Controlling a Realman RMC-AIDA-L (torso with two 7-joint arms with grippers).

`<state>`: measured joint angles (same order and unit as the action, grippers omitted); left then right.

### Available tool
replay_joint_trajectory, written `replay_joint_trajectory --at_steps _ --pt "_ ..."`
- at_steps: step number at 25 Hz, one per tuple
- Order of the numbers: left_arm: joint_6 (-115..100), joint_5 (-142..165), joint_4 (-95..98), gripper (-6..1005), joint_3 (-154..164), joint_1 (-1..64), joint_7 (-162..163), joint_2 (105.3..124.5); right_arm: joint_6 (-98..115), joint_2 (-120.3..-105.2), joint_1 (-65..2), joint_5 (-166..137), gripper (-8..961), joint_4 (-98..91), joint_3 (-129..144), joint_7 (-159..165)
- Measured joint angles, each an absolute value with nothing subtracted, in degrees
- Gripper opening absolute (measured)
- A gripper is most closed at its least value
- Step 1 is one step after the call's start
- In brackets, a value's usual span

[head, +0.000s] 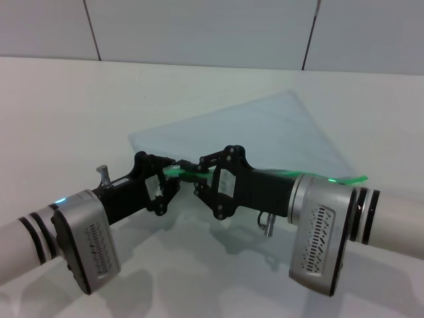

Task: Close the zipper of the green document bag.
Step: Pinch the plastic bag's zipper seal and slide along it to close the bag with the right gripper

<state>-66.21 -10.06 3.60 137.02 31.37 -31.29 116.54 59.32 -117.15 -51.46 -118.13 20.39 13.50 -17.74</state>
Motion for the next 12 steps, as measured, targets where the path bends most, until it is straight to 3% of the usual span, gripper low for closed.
replay_joint_trajectory --at_steps 12 --pt "-66.2 -10.2 3.6 58 137.0 31.4 -31.3 116.54 59.3 -117.16 -51.4 -119.1 79 20.2 13.3 -17.8"
